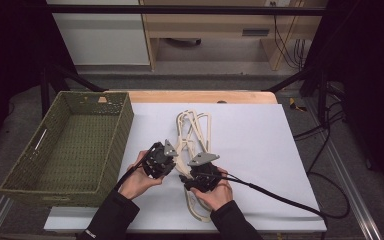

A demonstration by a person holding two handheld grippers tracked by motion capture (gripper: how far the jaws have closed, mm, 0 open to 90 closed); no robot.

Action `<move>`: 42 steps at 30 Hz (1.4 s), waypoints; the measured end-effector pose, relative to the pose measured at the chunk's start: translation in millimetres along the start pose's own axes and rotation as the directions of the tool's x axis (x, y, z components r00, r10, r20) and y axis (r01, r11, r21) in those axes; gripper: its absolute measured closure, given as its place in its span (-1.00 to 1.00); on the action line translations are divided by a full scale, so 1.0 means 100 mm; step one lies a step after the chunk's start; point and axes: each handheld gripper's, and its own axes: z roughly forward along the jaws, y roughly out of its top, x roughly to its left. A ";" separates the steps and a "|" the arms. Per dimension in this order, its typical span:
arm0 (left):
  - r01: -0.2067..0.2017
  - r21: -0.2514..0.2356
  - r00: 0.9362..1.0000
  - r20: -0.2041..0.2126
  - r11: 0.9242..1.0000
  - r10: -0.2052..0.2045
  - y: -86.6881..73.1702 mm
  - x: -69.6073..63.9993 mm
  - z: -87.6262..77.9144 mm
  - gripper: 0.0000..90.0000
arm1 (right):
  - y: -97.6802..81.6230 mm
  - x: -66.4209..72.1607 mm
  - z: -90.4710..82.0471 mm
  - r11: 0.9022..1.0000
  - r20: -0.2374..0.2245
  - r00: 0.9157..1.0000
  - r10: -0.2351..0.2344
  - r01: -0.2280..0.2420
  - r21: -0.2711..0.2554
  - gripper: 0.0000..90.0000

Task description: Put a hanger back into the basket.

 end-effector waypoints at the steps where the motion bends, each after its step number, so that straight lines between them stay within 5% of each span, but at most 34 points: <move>1: -0.006 0.003 1.000 -0.003 1.000 0.006 0.00 -0.01 0.00 0.86 | -0.02 0.02 0.06 0.999 0.025 0.999 -0.031 0.030 0.030 0.20; 4: -0.014 0.008 1.000 -0.003 1.000 0.014 0.00 -0.02 0.00 0.86 | -0.04 0.03 0.10 0.998 0.029 0.999 -0.043 0.042 0.042 0.34; 6: -0.014 0.013 1.000 -0.002 1.000 0.014 0.00 -0.03 0.00 0.86 | -0.07 0.03 0.13 0.995 0.040 0.996 -0.074 0.071 0.065 0.64; 9: -0.016 0.003 1.000 0.003 1.000 0.016 -0.01 -0.04 -0.01 0.85 | -0.07 0.03 0.12 0.994 0.047 0.994 -0.093 0.090 0.069 0.66; 10: 0.008 -0.042 1.000 0.023 0.999 -0.007 -0.01 -0.04 -0.05 0.81 | -0.07 0.04 0.11 0.993 0.061 0.993 -0.104 0.100 0.070 0.68; 12: 0.015 -0.058 0.999 0.038 0.998 -0.013 0.00 -0.03 -0.08 0.76 | -0.07 0.04 0.10 0.993 0.061 0.993 -0.104 0.100 0.066 0.68; 14: 0.017 -0.120 0.999 0.048 0.993 -0.011 0.00 -0.01 -0.19 0.46 | -0.07 0.05 0.08 0.994 0.068 0.993 -0.101 0.098 0.056 0.69; 15: 0.024 -0.165 0.998 0.063 0.986 -0.014 0.01 -0.01 -0.25 0.27 | -0.07 0.05 0.07 0.994 0.076 0.992 -0.100 0.096 0.059 0.69; 17: 0.061 -0.268 0.996 0.074 0.961 -0.043 0.01 0.01 -0.43 -0.05 | -0.06 0.04 0.04 0.993 0.080 0.991 -0.103 0.098 0.058 0.69; 19: 0.078 -0.323 0.995 0.083 0.943 -0.054 0.01 0.03 -0.56 -0.22 | -0.05 0.03 0.02 0.993 0.079 0.991 -0.107 0.103 0.054 0.70; 21: 0.101 -0.380 0.993 0.093 0.919 -0.071 0.00 0.06 -0.75 -0.38 | -0.04 0.03 -0.01 0.994 0.090 0.990 -0.105 0.101 0.050 0.70; 22: 0.117 -0.417 0.992 0.093 0.901 -0.086 -0.02 0.09 -0.91 -0.49 | -0.02 0.02 -0.05 0.993 0.097 0.989 -0.111 0.107 0.046 0.71; 23: 0.117 -0.417 0.992 0.093 0.901 -0.086 -0.02 0.09 -0.91 -0.52 | -0.02 0.01 -0.07 0.993 0.104 0.988 -0.111 0.107 0.046 0.72; 26: 0.137 -0.462 0.990 0.085 0.876 -0.110 -0.11 0.13 -1.11 -0.59 | 0.00 -0.01 -0.13 0.993 0.113 0.987 -0.115 0.111 0.042 0.73; 30: 0.166 -0.492 0.986 0.090 0.855 -0.139 -0.31 0.16 -1.23 -0.62 | 0.00 -0.11 -0.31 0.996 0.137 0.987 -0.086 0.085 0.013 0.77; 36: 0.181 -0.492 0.983 0.092 0.851 -0.156 -0.46 0.17 -1.18 -0.64 | -0.01 -0.28 -0.54 0.997 0.203 0.977 -0.063 0.069 -0.020 0.86; 41: 0.192 -0.473 0.981 0.101 0.860 -0.163 -0.53 0.16 -1.09 -0.65 | -0.04 -0.41 -0.67 0.996 0.270 0.960 -0.070 0.079 -0.026 0.93; 42: 0.190 -0.468 0.982 0.103 0.863 -0.160 -0.53 0.15 -1.08 -0.66 | -0.06 -0.50 -0.74 0.997 0.258 0.965 -0.055 0.067 -0.037 0.93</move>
